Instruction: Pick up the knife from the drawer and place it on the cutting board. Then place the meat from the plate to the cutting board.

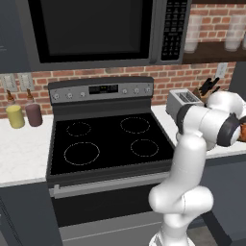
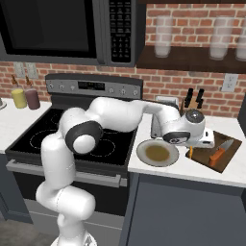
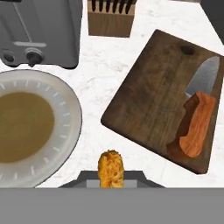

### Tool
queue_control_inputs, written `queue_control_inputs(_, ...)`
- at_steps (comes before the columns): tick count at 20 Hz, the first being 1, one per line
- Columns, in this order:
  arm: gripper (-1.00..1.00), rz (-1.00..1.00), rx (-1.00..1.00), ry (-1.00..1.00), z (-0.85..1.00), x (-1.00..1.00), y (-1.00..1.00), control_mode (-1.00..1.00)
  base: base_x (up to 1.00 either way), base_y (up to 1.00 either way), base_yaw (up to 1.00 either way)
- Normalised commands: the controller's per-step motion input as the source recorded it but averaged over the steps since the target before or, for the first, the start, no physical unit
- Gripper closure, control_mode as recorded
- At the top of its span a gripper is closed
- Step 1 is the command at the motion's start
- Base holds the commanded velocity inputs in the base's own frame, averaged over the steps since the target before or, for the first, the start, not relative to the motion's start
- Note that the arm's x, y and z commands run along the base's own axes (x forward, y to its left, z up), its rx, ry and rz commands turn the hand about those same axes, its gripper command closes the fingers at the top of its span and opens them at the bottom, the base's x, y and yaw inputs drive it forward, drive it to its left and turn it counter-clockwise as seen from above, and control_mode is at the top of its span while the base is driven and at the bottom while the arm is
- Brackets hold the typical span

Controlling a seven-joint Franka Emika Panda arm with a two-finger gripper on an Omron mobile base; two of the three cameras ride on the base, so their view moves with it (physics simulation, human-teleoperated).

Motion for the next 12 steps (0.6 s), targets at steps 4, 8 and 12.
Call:
queue_control_inputs(4,1.0,-0.09,0.0,0.0,-0.06,0.11,-0.48,-1.0,0.0,0.0,0.0)
queue_control_inputs(8,1.0,-0.04,0.0,0.0,-0.19,0.06,-0.2,-1.0,0.0,0.0,0.0)
queue_control_inputs(12,1.0,0.0,0.0,0.0,-0.16,0.17,0.0,-1.0,0.0,0.0,0.0)
